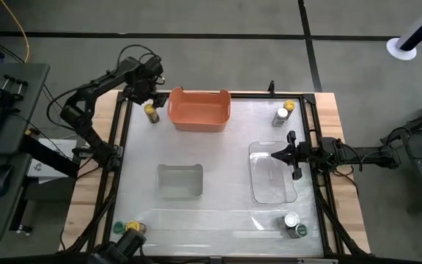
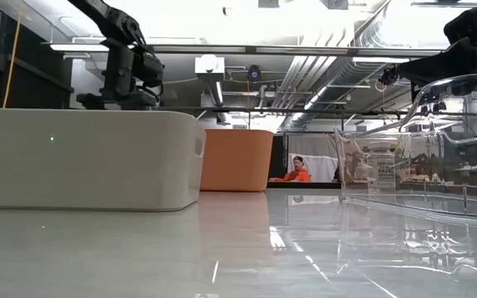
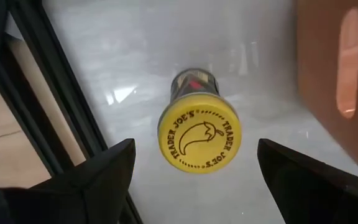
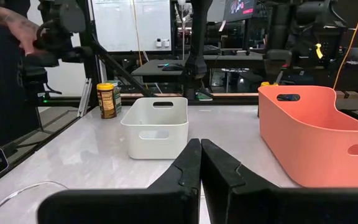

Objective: Sort spices by type
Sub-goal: Put the top left yellow seasoning bottle into the orange bin

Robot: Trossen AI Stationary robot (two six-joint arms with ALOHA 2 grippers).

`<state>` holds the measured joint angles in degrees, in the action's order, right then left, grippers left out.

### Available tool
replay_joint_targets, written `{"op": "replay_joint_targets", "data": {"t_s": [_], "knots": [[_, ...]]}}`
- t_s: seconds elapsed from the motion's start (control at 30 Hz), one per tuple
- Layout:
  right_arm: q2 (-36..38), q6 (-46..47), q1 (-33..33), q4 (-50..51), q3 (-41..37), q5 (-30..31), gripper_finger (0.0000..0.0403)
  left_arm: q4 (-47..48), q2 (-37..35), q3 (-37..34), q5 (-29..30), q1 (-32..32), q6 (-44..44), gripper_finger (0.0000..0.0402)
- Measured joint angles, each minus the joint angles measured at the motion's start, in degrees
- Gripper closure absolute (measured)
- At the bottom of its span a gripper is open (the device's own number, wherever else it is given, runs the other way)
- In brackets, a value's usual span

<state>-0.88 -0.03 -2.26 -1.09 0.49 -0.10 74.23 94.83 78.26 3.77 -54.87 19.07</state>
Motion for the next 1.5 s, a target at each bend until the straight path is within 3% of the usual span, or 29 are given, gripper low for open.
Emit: {"op": "replay_joint_targets", "data": {"t_s": [0.63,1.5], "knots": [[0.0,0.0,0.0,0.0,0.0,0.0,0.0402,-8.8,-0.2,-8.1,-0.3,0.0,7.7,0.0076],[0.0,0.0,0.0,0.0,0.0,0.0,0.0402,-14.9,-0.2,-13.3,1.5,-0.7,9.5,0.0076]]}}
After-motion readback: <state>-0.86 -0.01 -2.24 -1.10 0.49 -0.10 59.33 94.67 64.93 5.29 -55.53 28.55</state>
